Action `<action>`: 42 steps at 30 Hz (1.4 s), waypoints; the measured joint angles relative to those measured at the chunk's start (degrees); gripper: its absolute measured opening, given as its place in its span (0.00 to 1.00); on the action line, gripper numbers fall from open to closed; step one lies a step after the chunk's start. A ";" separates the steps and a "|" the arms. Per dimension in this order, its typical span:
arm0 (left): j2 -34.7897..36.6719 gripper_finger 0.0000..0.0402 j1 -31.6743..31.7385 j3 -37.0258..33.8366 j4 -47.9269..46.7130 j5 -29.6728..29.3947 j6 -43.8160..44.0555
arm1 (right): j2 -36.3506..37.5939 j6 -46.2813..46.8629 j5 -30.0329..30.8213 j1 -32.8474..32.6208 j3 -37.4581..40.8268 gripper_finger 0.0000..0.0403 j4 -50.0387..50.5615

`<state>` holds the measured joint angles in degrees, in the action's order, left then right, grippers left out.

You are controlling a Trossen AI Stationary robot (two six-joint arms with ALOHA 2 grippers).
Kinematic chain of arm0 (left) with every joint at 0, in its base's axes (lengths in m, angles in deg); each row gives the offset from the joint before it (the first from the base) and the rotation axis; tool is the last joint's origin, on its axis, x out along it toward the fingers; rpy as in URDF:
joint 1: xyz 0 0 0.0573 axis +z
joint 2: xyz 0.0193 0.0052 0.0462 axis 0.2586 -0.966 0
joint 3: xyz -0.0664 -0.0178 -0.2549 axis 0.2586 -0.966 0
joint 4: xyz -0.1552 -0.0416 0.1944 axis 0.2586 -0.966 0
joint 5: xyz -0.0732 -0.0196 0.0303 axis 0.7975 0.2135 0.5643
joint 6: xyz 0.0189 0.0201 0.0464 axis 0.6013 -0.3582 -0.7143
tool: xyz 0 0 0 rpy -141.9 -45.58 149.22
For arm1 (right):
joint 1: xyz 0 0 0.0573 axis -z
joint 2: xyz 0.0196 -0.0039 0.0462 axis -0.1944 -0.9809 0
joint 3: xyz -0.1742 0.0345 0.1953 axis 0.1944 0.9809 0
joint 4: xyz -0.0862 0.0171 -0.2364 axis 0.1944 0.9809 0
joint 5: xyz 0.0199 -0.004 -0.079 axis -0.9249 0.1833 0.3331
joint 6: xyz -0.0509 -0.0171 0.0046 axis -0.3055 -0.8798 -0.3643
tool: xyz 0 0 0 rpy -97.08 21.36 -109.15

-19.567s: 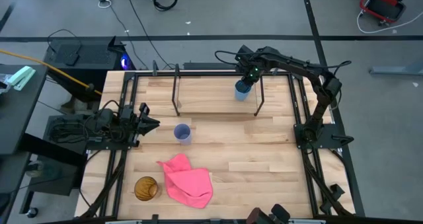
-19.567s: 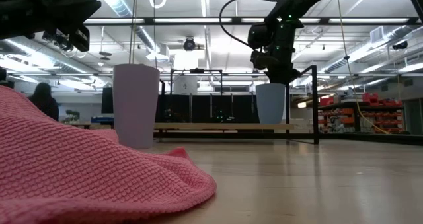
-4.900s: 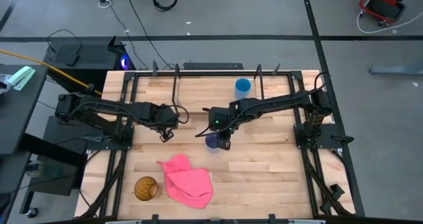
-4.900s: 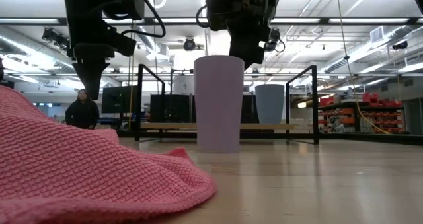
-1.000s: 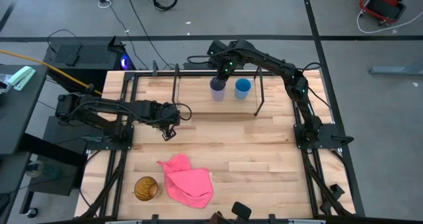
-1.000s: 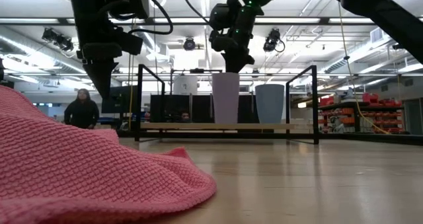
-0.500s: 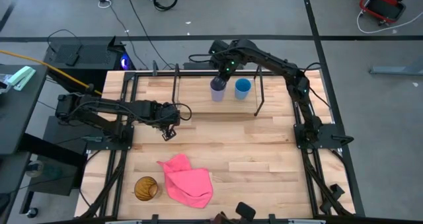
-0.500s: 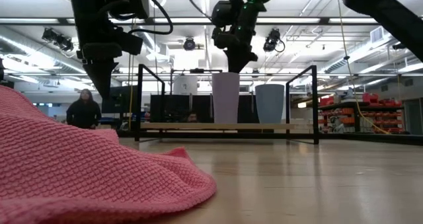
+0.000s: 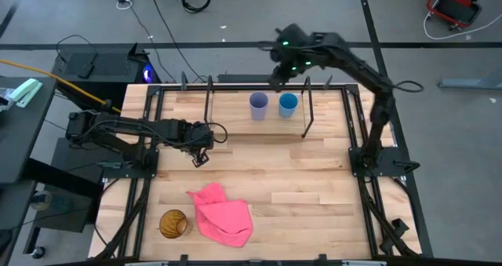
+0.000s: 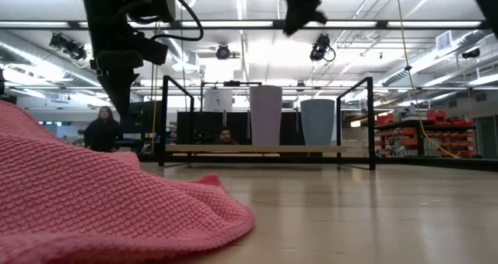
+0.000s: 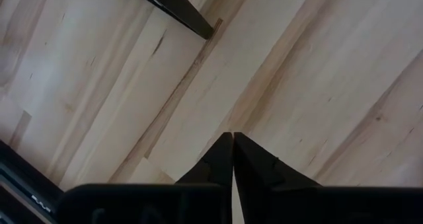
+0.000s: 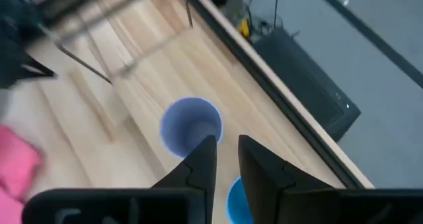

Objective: Stack small to large cups/mugs on shelf
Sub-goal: Put the light brown cup on the shelf

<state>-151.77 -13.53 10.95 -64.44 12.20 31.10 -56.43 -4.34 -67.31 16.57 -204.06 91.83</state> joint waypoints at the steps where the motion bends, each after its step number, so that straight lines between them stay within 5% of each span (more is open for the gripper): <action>1: 0.00 0.05 0.00 0.00 -0.16 -0.01 0.01 | 1.41 0.98 0.03 -0.32 0.00 0.18 0.00; 11: 0.02 0.07 -0.02 0.69 -5.52 1.82 1.64 | 11.82 3.03 0.39 -10.94 0.17 0.17 0.58; 18: 0.02 0.04 -2.58 8.30 -17.62 3.82 6.77 | 14.92 5.60 9.19 -22.97 4.86 0.18 0.63; 29: 0.04 0.06 -16.27 21.93 -33.46 3.90 21.51 | 16.57 14.99 15.02 -35.05 26.65 0.18 0.67; 42: 0.57 0.04 -35.01 24.37 -34.10 11.34 43.90 | 16.62 25.80 17.10 -44.87 49.84 0.18 -9.96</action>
<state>-151.20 -48.54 35.32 -98.54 23.54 75.00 -39.81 21.46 -50.21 -28.31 -154.21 81.87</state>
